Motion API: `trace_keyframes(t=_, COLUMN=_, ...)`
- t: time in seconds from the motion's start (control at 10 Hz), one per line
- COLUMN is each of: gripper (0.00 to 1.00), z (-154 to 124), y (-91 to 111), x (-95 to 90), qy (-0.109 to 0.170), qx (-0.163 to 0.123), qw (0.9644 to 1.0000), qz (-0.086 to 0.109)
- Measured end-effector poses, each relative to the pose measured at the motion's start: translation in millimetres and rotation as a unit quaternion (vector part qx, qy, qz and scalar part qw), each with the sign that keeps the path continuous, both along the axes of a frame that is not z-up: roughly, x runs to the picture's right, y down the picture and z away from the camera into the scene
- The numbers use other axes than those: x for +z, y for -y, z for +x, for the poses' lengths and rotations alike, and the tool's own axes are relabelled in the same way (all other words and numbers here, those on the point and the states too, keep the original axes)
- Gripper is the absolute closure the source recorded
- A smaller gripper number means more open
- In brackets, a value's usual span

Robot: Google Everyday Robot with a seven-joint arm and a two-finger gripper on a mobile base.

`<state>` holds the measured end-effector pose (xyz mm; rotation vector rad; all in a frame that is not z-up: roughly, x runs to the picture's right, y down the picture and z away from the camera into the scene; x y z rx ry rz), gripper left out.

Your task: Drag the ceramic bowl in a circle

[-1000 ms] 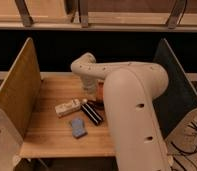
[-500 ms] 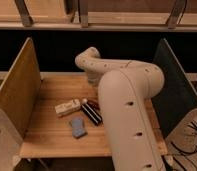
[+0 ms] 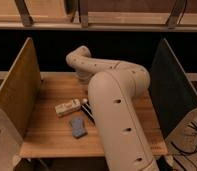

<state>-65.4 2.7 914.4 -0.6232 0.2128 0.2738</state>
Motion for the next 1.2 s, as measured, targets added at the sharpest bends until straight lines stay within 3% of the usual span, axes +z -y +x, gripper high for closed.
trace_keyframes(t=0.3, gripper=1.00, z=-10.8, y=-27.7, x=-28.8, qy=0.008, qx=0.016, qw=0.9998, qz=-0.010)
trace_keyframes(t=0.7, gripper=1.00, z=33.5, y=-48.3, x=-52.2, qy=-0.046, qx=0.046, qw=0.9978, qz=-0.012)
trace_keyframes(t=1.0, gripper=1.00, z=71.6, y=-33.8, x=-45.3, qy=-0.079, qx=0.054, qw=0.9954, qz=0.002)
trace_keyframes(t=1.2, gripper=0.92, z=61.9, y=-23.3, x=-30.3, qy=-0.064, qx=0.036, qw=0.9973, qz=0.004)
